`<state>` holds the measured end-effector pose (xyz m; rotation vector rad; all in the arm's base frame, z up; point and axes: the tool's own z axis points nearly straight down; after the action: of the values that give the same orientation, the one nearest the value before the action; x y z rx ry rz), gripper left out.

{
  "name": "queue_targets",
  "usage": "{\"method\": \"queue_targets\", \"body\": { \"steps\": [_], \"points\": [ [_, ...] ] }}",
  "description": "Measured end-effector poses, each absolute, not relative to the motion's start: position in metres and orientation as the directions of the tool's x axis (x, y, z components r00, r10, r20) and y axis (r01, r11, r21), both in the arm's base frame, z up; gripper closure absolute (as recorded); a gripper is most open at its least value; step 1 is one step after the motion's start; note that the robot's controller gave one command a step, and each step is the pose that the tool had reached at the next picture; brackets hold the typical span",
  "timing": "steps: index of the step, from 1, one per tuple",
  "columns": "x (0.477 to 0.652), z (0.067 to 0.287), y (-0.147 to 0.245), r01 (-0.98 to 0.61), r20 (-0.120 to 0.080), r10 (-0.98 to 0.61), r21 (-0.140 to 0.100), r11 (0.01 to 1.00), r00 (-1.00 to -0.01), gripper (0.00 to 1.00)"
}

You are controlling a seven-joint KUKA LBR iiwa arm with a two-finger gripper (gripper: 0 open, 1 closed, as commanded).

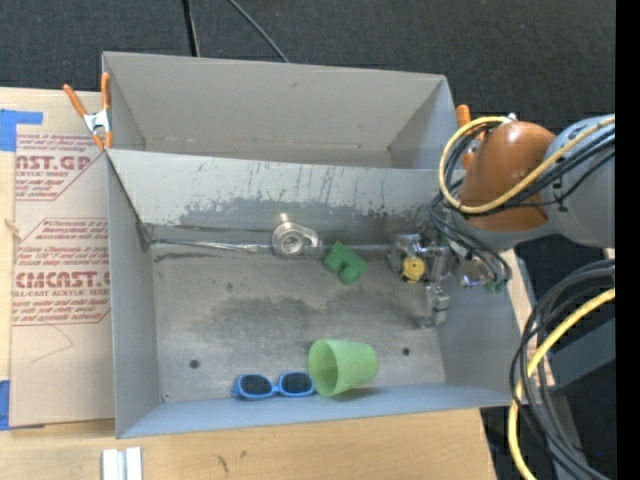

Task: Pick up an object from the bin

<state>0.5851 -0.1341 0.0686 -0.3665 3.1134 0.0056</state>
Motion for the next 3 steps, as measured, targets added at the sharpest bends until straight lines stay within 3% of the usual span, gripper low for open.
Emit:
{"method": "queue_targets", "body": {
  "steps": [1,2,3],
  "points": [
    [0.589,0.073,-0.127,-0.236,-0.017,-0.236,0.009,0.972,-0.972,1.0],
    [0.585,0.07,-0.134,-0.234,-0.002,-0.234,0.002,0.972,-0.972,0.0],
    [0.593,0.072,-0.153,-0.387,-0.004,-0.387,0.001,0.922,-0.922,0.0]
  ]
}}
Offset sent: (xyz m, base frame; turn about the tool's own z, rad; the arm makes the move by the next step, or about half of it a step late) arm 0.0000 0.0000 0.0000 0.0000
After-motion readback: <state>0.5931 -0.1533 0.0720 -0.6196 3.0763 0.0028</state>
